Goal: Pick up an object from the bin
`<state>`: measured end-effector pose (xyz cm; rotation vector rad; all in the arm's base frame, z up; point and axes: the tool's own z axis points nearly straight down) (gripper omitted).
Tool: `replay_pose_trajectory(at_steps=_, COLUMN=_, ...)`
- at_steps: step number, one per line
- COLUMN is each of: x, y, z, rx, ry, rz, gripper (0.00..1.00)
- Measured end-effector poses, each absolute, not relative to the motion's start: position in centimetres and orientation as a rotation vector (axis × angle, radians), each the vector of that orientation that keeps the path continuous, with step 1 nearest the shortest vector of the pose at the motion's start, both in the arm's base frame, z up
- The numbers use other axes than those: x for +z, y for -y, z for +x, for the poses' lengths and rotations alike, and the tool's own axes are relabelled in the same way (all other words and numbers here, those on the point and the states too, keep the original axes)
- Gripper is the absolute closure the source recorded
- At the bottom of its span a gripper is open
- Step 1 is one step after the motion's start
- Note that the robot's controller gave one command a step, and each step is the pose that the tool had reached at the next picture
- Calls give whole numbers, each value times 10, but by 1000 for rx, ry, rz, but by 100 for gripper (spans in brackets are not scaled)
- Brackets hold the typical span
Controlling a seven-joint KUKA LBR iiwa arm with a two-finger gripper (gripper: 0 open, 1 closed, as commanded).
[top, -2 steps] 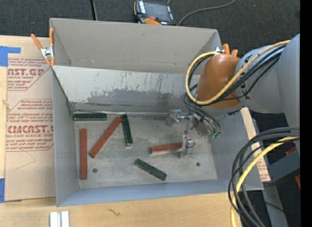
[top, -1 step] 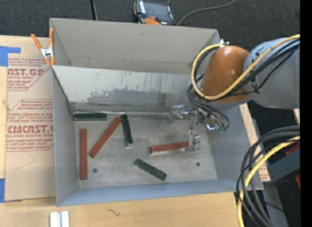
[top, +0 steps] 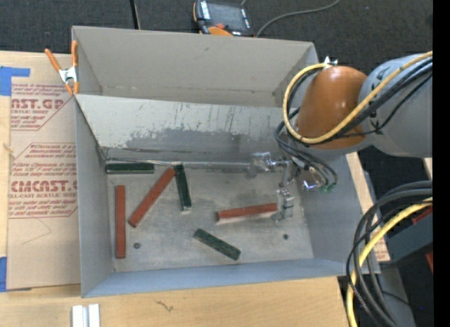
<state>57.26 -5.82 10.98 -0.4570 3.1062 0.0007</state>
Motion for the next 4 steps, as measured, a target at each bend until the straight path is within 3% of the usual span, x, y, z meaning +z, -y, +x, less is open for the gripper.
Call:
replay_pose_trajectory(at_steps=1, x=68, y=42, z=563, rx=4, ry=-3124, rz=-351, gripper=0)
replay_pose_trajectory(at_steps=2, x=67, y=42, z=563, rx=2, ry=-3121, rz=-349, gripper=0)
replay_pose_trajectory(at_steps=3, x=68, y=42, z=563, rx=0, ry=-3120, rz=-351, gripper=100)
replay_pose_trajectory(at_steps=4, x=114, y=41, z=565, rx=-1, ry=-3116, rz=-351, gripper=100)
